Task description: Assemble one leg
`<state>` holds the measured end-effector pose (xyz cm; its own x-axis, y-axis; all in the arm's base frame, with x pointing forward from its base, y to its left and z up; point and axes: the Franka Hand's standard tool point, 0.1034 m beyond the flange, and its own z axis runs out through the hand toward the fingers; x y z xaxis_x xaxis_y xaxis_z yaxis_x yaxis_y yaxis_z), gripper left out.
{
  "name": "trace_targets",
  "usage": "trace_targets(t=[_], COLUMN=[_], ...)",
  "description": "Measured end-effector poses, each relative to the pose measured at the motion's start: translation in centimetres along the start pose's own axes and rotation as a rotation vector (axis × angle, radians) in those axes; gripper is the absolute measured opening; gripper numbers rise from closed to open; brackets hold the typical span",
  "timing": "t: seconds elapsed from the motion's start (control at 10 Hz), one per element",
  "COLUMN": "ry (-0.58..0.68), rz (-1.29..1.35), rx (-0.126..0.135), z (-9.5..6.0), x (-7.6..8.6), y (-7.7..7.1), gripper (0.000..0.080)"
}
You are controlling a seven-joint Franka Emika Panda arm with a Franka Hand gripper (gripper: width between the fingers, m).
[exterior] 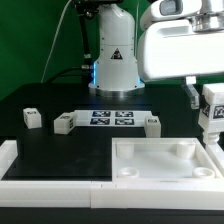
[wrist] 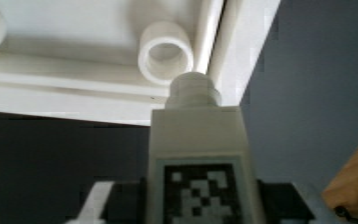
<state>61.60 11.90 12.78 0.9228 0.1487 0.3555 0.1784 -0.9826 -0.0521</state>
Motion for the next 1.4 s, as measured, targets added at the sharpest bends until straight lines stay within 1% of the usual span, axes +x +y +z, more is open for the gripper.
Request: trace_targets(t=[0.1, 0.2, 0.3, 0.5, 0.6, 0.7, 0.9, 1.1, 1.4], ry=[0.03, 0.019, 0.016, 0.005, 0.063, 0.058, 0.053, 0.055, 0.079], rz=[-0.001, -0.003, -0.006, -0.036, -0.048, -0.052, -0.059, -0.072, -0.083], rx=[-0.001, 0.0, 0.0, 0.001, -0.002, -0.002, -0.001, -0.003, -0.008], z=[0.2, 0.6, 0.9, 1.9, 2.2, 2.7, 3.5, 3.9, 4.2], x=[-0.2, -1.1, -1.4, -1.8, -1.4, -1.8, -1.8, -1.7, -1.3], y=[0.0, -0.1, -0.1, 0.1, 0.2, 0.3, 0.3, 0.6, 1.0], gripper=[0.0291, 0.0291, 0.0291, 0.0291, 0.0291, 0.0291, 0.0291, 0.0291, 0.0291])
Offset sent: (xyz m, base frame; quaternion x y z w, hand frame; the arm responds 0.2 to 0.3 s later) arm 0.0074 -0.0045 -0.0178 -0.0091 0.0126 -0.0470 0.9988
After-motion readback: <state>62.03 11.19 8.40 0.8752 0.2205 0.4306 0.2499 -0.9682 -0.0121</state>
